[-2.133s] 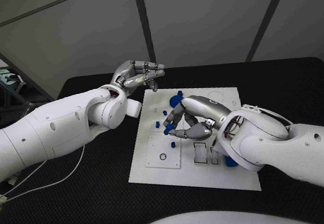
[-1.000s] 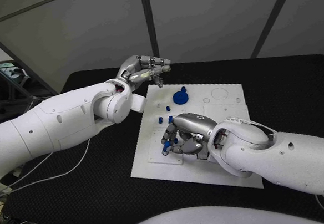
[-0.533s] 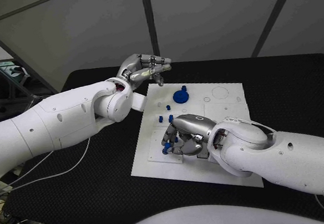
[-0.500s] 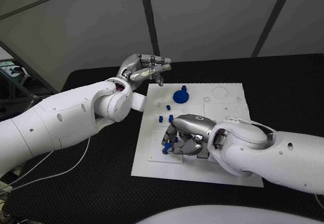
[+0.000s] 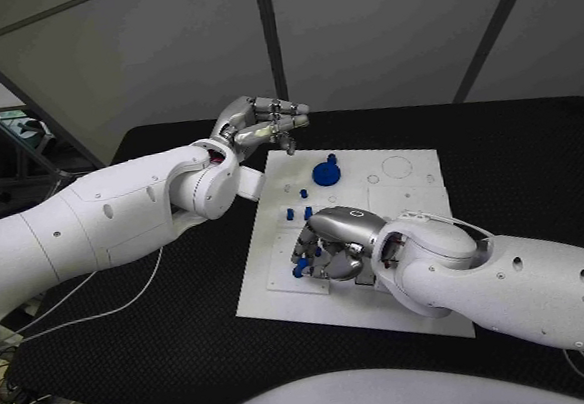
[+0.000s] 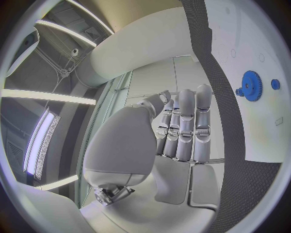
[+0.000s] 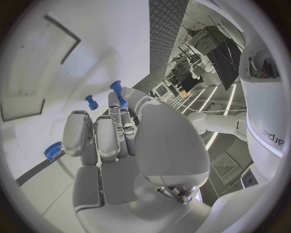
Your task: Assemble the parts on the task board
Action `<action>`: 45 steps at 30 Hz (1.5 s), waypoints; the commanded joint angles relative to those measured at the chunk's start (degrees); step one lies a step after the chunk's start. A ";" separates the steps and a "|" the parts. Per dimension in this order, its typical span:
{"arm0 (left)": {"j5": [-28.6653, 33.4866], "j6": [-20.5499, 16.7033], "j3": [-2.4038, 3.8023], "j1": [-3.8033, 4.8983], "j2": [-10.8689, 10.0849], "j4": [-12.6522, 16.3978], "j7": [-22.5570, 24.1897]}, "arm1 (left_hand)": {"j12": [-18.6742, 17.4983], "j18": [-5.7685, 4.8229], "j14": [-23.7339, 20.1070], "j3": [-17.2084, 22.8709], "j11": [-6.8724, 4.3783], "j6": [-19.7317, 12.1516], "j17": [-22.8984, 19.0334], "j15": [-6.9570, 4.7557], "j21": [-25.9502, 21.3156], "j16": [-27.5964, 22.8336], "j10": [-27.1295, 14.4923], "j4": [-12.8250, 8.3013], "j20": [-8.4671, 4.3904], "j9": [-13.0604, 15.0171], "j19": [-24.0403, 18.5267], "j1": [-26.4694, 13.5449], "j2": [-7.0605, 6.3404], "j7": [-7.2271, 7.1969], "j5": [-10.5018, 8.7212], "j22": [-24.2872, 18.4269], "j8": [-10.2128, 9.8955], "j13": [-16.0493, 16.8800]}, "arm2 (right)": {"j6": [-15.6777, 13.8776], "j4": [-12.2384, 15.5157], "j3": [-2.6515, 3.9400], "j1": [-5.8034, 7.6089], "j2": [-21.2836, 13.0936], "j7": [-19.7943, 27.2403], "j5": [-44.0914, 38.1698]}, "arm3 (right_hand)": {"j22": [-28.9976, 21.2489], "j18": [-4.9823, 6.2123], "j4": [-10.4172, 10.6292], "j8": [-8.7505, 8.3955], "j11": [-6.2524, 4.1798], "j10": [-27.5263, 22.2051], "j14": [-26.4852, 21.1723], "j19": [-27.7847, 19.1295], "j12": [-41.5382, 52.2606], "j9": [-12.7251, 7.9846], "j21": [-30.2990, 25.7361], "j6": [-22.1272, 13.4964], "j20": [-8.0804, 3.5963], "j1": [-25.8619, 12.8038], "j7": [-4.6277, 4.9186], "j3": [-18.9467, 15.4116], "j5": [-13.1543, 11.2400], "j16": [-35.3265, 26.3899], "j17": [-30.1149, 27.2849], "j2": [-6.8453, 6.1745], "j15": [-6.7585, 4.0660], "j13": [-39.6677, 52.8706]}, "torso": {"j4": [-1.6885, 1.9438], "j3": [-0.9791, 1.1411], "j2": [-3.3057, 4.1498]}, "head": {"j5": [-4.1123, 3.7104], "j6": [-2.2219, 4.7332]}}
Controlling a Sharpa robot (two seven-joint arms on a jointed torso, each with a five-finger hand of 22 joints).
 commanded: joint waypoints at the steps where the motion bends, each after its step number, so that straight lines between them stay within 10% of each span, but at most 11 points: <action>1: 0.18 0.62 0.05 0.08 0.01 0.08 0.19 | 0.29 -0.11 -0.41 -0.01 0.04 -0.23 -0.06 0.05 -0.08 -0.33 -0.41 -0.37 0.10 -0.04 -0.32 -0.21 0.37 0.25 -0.07 -0.07 0.02 0.07 | 0.91 -0.26 -0.03 0.04 0.17 -0.87 -1.26 | 0.05 -0.88 -0.01 0.13 0.32 -0.08 1.63 0.07 -0.37 0.08 0.19 0.43 0.03 -0.24 0.13 0.36 0.38 0.38 0.03 0.45 -0.16 -0.05 | 0.00 0.00 0.03 | -0.04 -0.01; 15: 0.18 0.69 0.05 0.09 0.08 -0.03 0.13 | 0.34 -0.12 -0.41 -0.06 0.06 -0.28 -0.12 0.07 -0.13 -0.34 -0.46 -0.36 0.11 -0.04 -0.31 -0.29 0.39 0.28 -0.08 -0.10 0.02 0.07 | 1.07 -0.15 -1.56 0.03 0.27 -0.56 -1.68 | -0.86 -0.64 0.71 -2.69 1.71 -4.63 1.32 -0.92 -2.95 -1.32 -0.50 -6.42 1.05 -2.90 1.16 -0.81 0.64 0.40 -0.48 -2.05 1.07 -0.43 | -0.05 0.02 -0.02 | 0.00 0.06; 34: 0.18 0.91 0.04 0.08 0.15 -0.27 -0.05 | 0.34 -0.12 -0.41 -0.06 0.06 -0.28 -0.12 0.07 -0.13 -0.34 -0.46 -0.36 0.11 -0.04 -0.31 -0.29 0.39 0.28 -0.08 -0.10 0.02 0.07 | -11.66 1.00 -1.84 0.01 -1.08 4.30 1.14 | -5.99 0.60 -0.05 -2.31 2.95 -13.15 -0.18 -4.91 -1.12 -1.02 -4.41 -12.76 2.04 -3.03 0.25 -4.89 0.28 -2.08 -5.38 -2.82 2.02 -0.14 | -0.07 0.06 -0.06 | -0.26 0.46; 45: 0.18 1.09 -0.02 0.05 -0.29 -0.38 -0.16 | 0.34 -0.12 -0.41 -0.06 0.06 -0.28 -0.12 0.07 -0.13 -0.34 -0.46 -0.36 0.11 -0.04 -0.31 -0.29 0.39 0.28 -0.08 -0.10 0.02 0.07 | -14.35 8.12 -0.90 0.20 -10.97 9.01 10.17 | -5.98 0.58 0.72 -0.89 2.45 -8.79 -0.06 -4.54 4.30 -0.39 -4.52 -8.92 1.83 -3.50 2.25 -5.72 1.85 -2.45 -6.18 -1.60 1.66 0.71 | -0.28 -0.03 -0.17 | -1.23 1.38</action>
